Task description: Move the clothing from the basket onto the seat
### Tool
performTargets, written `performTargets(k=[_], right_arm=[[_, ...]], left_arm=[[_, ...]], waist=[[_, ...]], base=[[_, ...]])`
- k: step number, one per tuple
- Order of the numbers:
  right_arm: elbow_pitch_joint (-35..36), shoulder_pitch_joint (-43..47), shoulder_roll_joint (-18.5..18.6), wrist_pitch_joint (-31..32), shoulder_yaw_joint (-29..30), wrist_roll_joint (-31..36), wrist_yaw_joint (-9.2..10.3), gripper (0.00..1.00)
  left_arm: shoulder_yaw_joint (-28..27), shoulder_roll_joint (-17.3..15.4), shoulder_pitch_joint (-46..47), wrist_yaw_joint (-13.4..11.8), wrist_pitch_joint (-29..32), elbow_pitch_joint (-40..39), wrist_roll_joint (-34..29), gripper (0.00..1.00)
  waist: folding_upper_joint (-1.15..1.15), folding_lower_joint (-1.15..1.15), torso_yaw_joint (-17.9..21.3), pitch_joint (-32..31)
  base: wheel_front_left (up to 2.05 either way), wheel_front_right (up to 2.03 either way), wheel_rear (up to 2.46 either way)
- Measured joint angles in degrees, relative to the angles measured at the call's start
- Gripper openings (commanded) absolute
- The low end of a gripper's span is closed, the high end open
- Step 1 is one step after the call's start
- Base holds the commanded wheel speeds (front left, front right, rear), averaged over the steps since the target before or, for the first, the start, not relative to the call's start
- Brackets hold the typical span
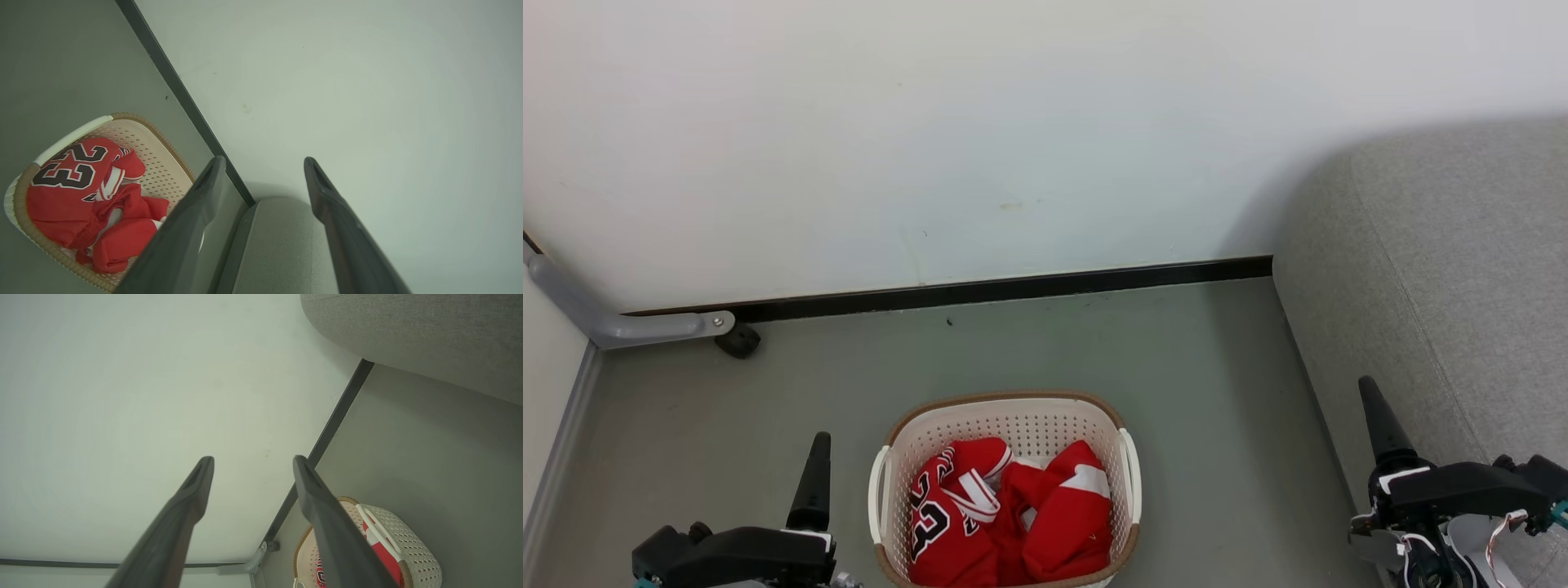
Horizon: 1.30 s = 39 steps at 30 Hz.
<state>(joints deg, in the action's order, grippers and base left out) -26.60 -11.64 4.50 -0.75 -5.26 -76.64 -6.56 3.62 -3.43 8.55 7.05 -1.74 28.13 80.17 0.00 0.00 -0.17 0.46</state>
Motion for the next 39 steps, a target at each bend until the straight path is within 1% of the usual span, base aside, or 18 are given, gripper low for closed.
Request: performTargets(k=[1, 11, 27, 33, 34, 35, 39], right_arm=[[0.0, 0.0, 0.0, 0.0, 0.0, 0.0, 0.0, 1.0], [-2.7, -3.7, 2.4, -2.4, -6.7, 7.1, -0.01, 1.0], [-8.0, -9.3, 4.9, -6.1, -17.9, 19.6, -0.08, 1.0], [-10.6, -11.5, 5.6, -7.5, -21.5, 23.7, -0.09, 1.0], [-11.4, -12.2, 5.9, -8.0, -22.7, 25.0, -0.09, 1.0], [-13.2, -13.3, 6.0, -8.8, -25.0, 27.8, -0.2, 1.0], [-15.2, -14.7, 6.4, -9.5, -27.0, 30.6, -0.27, 1.0]], left_arm=[[0.0, 0.0, 0.0, 0.0, 0.0, 0.0, 0.0, 1.0], [0.9, -1.1, 2.8, 0.0, -2.2, 2.5, -7.2, 1.0], [4.7, -2.6, 5.5, 0.0, -5.5, 5.9, -22.4, 1.0], [6.7, -3.3, 5.5, 0.0, -6.8, 6.8, -29.0, 1.0], [7.3, -3.7, 5.7, 0.0, -7.2, 7.1, -31.5, 1.0], [8.4, -4.0, 6.6, -0.1, -8.0, 7.6, -35.8, 1.0], [9.5, -4.4, 6.6, -0.5, -8.8, 8.1, -40.1, 1.0]], waist=[[0.0, 0.0, 0.0, 0.0], [0.0, 0.0, -0.2, 0.0], [0.0, 0.0, -0.5, -0.1], [0.0, 0.0, -0.5, -0.1], [0.0, 0.0, -0.5, -0.1], [0.0, 0.0, -0.5, -0.2], [0.0, 0.0, -0.6, -0.3]], base=[[0.0, 0.0, 0.0], [0.0, 0.0, 0.0], [0.0, 0.0, 0.0], [0.0, 0.0, 0.0], [0.0, 0.0, 0.0], [0.0, 0.0, 0.0], [0.0, 0.0, 0.0]])
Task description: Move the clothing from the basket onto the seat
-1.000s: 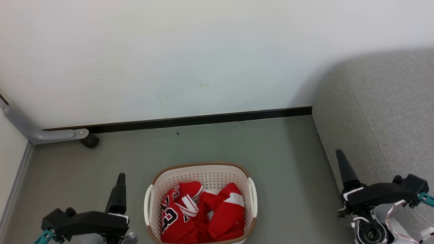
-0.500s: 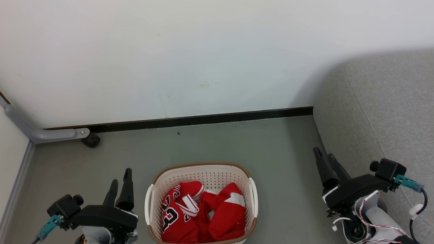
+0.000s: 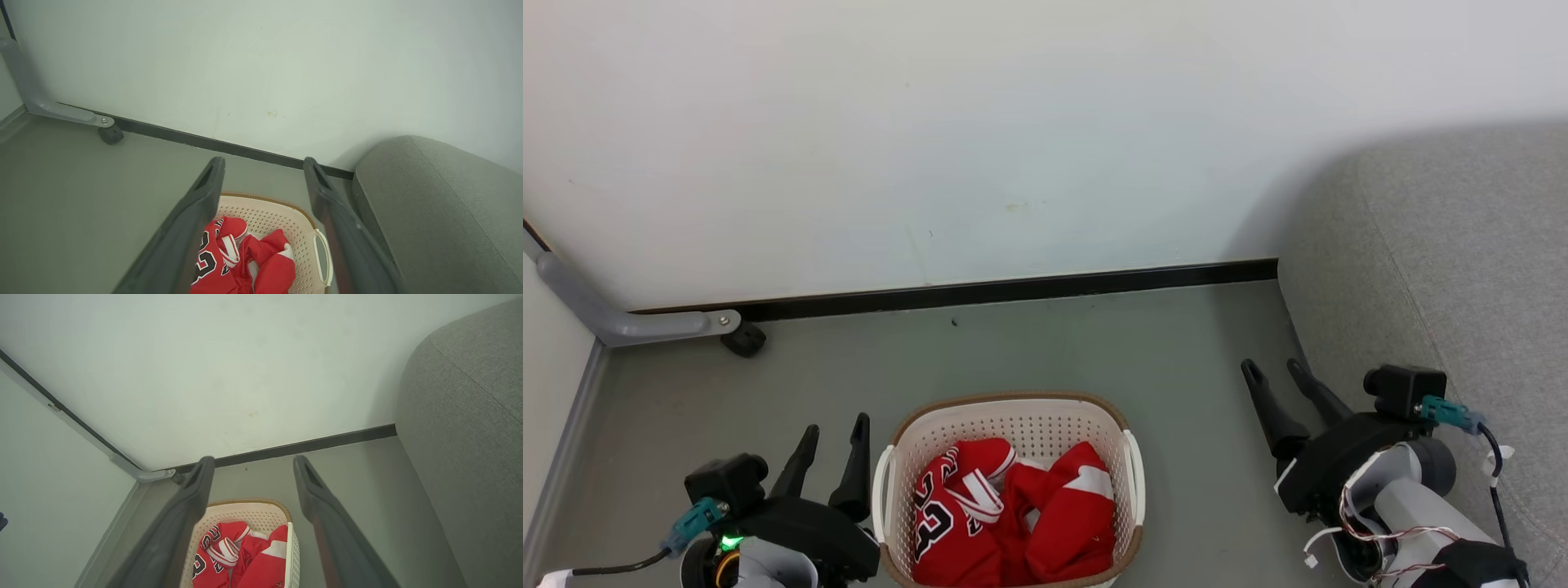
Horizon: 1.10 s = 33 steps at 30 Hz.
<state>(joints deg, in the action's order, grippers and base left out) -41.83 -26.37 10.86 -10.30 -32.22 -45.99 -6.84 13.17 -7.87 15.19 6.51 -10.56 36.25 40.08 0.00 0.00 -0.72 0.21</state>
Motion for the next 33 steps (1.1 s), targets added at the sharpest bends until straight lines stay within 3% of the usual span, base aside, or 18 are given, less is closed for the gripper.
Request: performTargets(k=[18, 26, 33], right_arm=[[-6.9, -6.9, 1.3, -3.9, -6.9, 10.8, 0.05, 1.0], [-6.4, -7.0, 1.3, -3.9, -5.4, 10.8, 0.37, 1.0], [-5.5, -7.0, 1.3, -3.9, -4.1, 12.0, 1.85, 1.0]], left_arm=[[0.8, -1.2, 2.4, -1.5, -3.7, 2.8, -15.5, 1.0], [-0.9, -0.6, 2.4, -2.1, -3.7, 2.6, -16.1, 1.0], [-2.8, -0.2, 2.3, -3.1, -3.7, 2.5, -16.7, 1.0]], waist=[[0.0, 0.0, 0.0, 0.0], [0.0, -0.01, 0.0, 0.0], [0.0, -0.01, 0.1, 0.1]], base=[[0.0, 0.0, 0.0], [0.0, 0.0, 0.0], [0.0, 0.0, 0.0]])
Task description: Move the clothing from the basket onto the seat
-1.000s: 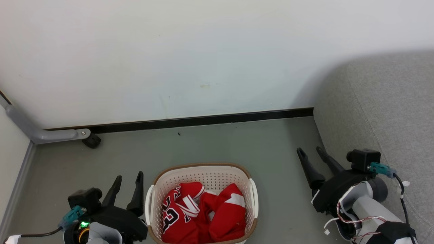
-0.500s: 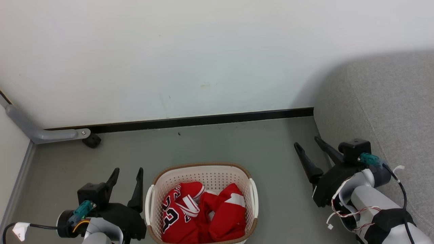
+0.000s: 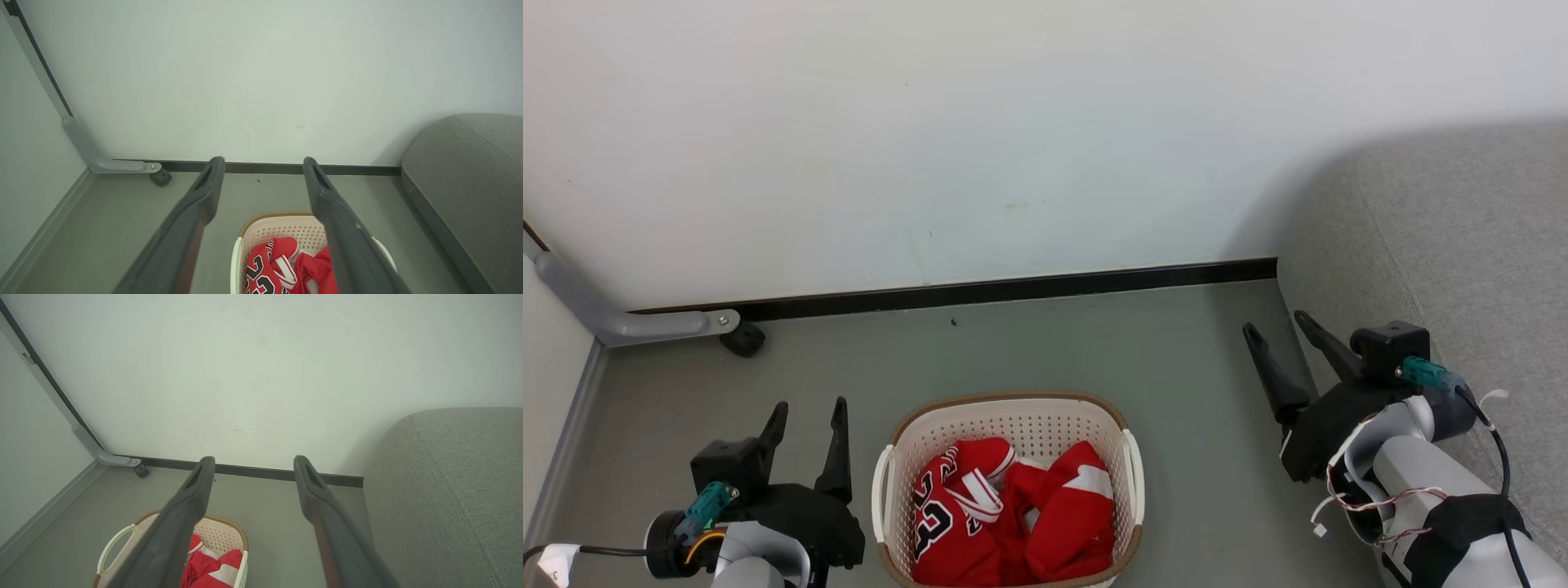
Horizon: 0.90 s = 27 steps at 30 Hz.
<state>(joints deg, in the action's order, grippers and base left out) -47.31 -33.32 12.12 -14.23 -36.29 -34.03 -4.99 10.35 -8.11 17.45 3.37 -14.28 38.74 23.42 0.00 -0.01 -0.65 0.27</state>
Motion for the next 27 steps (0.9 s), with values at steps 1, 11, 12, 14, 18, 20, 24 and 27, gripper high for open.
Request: performTargets(k=[1, 11, 12, 14, 18, 20, 24, 27], right_arm=[[0.1, 0.0, 0.0, 0.0, 0.3, 0.3, 0.29, 1.0], [1.1, 0.6, 0.0, 0.0, 2.5, 1.5, 2.01, 1.0], [1.2, 0.9, -0.1, 0.0, 2.7, 1.7, 2.14, 1.0], [1.6, 1.4, -0.2, 0.0, 3.0, 1.9, 2.54, 1.0], [2.1, 1.5, -0.2, 0.0, 3.3, 2.3, 2.54, 1.0], [2.2, 1.7, -0.2, 0.0, 3.4, 2.7, 2.54, 1.0], [2.4, 2.2, -0.2, 0.0, 3.9, 3.3, 2.54, 1.0], [2.7, 2.2, -0.3, 0.0, 4.4, 3.8, 2.75, 1.0]], left_arm=[[-0.3, 0.2, 0.0, -0.2, 0.0, 0.0, -0.1, 1.0], [-2.4, 0.9, -0.4, -1.9, 0.0, -0.5, -2.4, 1.0], [-2.5, 0.9, -0.4, -1.9, 0.0, -0.5, -2.4, 1.0], [-2.7, 1.0, -0.5, -1.9, 0.0, -0.5, -2.5, 1.0], [-3.0, 1.1, -0.7, -1.9, 0.0, -0.6, -3.0, 1.0], [-3.1, 1.3, -0.8, -1.9, 0.0, -0.7, -3.4, 1.0], [-3.8, 1.5, -1.2, -1.9, 0.0, -0.8, -3.9, 1.0], [-4.3, 1.5, -1.4, -1.9, 0.0, -0.8, -4.0, 1.0]], waist=[[0.0, 0.0, 0.0, 0.0], [0.0, 0.0, 0.0, 0.1], [0.0, 0.0, 0.0, 0.1], [0.0, 0.01, 0.0, 0.1], [0.0, 0.0, 0.0, 0.1], [0.0, 0.01, -0.1, 0.1], [0.0, 0.01, -0.2, 0.0], [0.0, 0.0, -0.3, 0.1]], base=[[0.0, 0.0, 0.0], [0.0, 0.0, 0.0], [0.0, 0.0, 0.0], [0.0, 0.0, 0.0], [0.0, 0.0, 0.0], [0.0, 0.0, 0.0], [0.0, 0.0, 0.0], [0.0, 0.0, 0.0]])
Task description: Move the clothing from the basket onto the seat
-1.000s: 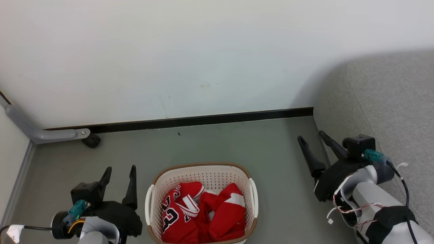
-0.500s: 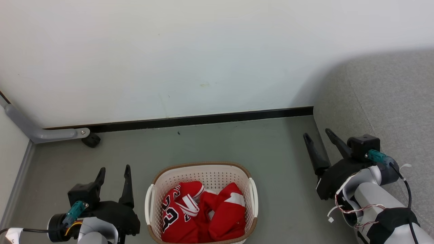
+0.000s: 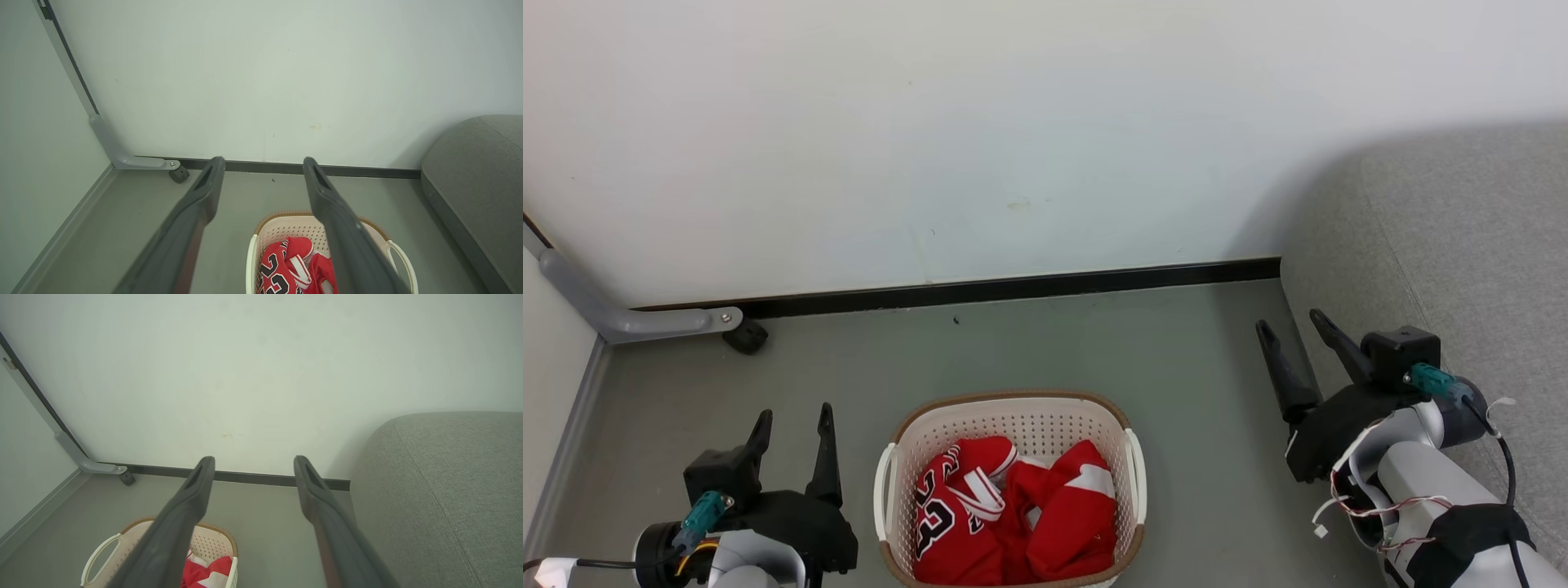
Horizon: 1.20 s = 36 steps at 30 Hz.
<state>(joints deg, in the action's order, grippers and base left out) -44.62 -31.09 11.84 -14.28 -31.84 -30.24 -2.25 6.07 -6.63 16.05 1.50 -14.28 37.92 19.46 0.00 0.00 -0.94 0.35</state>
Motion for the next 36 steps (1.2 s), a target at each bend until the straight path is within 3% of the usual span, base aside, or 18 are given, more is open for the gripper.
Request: performTargets(k=[17, 36], right_arm=[[2.1, 1.2, -0.6, 0.0, 2.0, 2.0, 0.33, 1.0], [8.6, -0.7, -0.2, 0.0, 5.2, 5.2, 1.25, 1.0]], left_arm=[[-1.6, 1.3, -0.5, 0.1, 0.0, -1.2, -2.1, 1.0], [-2.1, 3.2, 0.7, 1.6, 0.0, -2.2, -2.5, 1.0]], waist=[[0.0, 0.0, 0.2, 1.3], [0.0, 0.02, 1.0, 10.7]], base=[[0.0, 0.0, 0.0], [0.0, 0.0, 0.0]])
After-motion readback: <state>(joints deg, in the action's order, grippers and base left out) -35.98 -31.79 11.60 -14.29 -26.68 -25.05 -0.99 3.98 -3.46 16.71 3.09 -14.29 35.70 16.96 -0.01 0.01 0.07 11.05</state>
